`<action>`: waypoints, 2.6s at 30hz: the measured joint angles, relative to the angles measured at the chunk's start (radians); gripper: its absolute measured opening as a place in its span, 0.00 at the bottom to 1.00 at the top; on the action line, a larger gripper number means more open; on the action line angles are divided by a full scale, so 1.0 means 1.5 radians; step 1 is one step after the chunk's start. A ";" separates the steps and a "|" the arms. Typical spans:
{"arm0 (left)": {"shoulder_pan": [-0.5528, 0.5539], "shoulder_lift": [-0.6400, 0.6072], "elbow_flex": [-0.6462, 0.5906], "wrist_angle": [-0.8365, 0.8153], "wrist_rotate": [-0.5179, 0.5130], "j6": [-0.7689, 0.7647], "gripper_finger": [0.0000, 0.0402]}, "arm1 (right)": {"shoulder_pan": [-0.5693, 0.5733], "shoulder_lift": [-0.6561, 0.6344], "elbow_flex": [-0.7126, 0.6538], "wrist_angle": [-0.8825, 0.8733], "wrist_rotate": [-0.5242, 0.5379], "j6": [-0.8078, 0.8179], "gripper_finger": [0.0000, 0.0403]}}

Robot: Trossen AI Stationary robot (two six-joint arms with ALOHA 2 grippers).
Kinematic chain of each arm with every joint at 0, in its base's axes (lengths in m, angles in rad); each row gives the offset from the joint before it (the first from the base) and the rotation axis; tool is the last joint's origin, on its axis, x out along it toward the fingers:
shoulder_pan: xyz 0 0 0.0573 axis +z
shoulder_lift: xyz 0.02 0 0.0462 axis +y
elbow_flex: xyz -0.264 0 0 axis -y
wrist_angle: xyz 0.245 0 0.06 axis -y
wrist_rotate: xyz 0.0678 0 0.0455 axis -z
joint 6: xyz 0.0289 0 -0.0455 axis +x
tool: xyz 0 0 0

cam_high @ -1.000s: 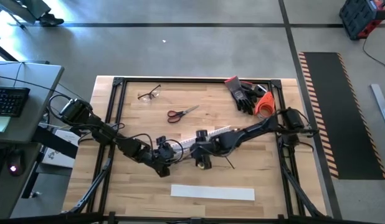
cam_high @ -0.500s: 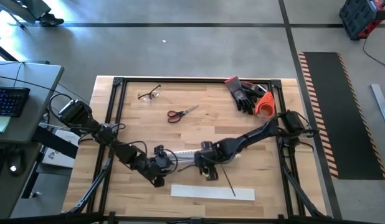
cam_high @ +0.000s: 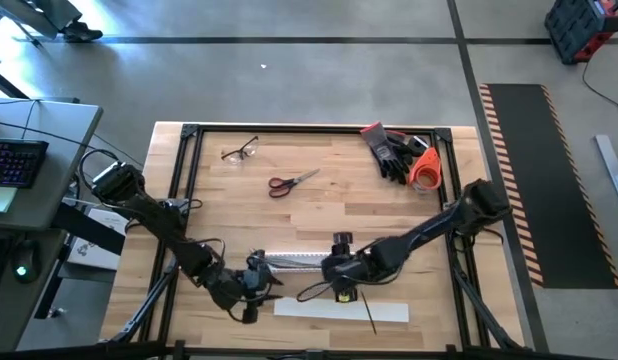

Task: Ziptie cables
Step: Close the white cable duct lid

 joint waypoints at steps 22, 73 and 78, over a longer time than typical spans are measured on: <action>-0.055 0.000 0.028 -0.009 -0.117 0.028 0.33 | 0.275 0.014 -0.059 0.303 0.214 0.222 0.56; -0.051 0.000 0.028 0.075 -0.177 0.000 0.33 | 0.206 0.095 -0.263 0.540 0.120 0.184 0.54; -0.055 -0.023 0.036 0.086 -0.183 0.047 0.33 | 0.184 0.007 -0.266 0.501 0.065 0.127 0.53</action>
